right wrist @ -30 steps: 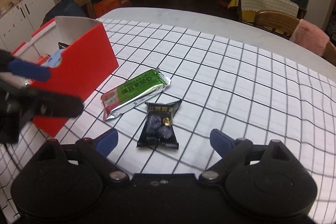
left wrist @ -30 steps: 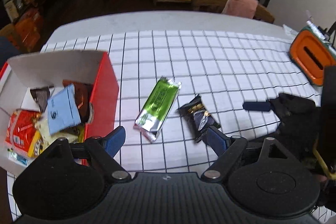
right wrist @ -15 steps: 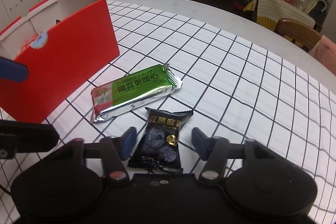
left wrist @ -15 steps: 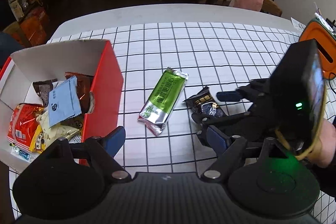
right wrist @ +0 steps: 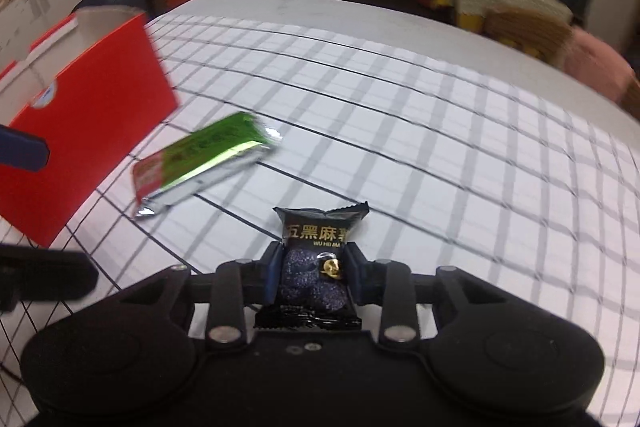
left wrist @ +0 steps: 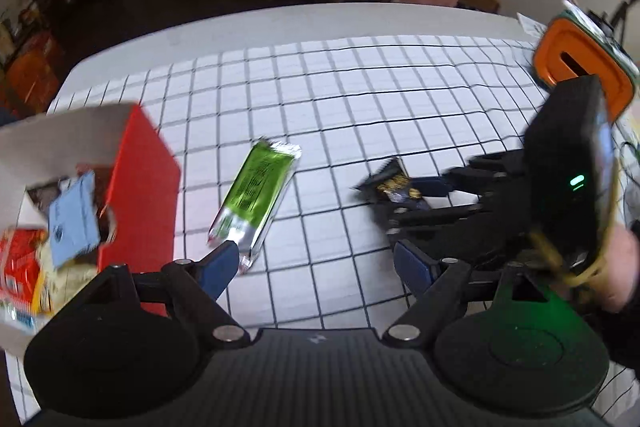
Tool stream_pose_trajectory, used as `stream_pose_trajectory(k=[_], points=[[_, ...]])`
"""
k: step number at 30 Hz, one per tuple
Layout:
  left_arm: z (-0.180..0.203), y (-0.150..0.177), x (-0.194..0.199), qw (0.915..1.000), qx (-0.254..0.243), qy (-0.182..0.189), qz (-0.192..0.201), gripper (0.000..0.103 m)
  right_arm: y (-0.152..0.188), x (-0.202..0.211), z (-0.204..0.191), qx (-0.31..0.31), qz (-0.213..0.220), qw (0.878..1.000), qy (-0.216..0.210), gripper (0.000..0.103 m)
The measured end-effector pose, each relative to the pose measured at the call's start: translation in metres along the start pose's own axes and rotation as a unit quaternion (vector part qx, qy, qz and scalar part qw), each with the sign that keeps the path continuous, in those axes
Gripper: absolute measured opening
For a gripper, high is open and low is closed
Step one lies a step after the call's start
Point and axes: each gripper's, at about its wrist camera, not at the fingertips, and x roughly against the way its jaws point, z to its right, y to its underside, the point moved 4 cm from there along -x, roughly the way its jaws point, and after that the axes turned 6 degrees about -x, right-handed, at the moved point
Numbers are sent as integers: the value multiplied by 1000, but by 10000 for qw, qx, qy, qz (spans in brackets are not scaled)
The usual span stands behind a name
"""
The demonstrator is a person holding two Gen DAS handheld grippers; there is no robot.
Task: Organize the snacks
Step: 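Grasp the black sesame candy bag with the right gripper while the left gripper grasps the green bar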
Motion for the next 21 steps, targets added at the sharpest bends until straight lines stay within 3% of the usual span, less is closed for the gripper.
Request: stream_pose_trajectory(k=[9, 15, 21], points=[[-12, -34, -48, 9961, -859, -36, -191, 85, 41, 49, 34, -1016, 101, 9938, -434, 32], [-37, -52, -89, 9943, -816, -6, -682, 85, 52, 65, 20, -1236, 171, 9888, -825, 32], [-63, -66, -121, 9941, -384, -126, -1008, 85, 61, 69, 7, -1452, 177, 9822, -1177, 32]])
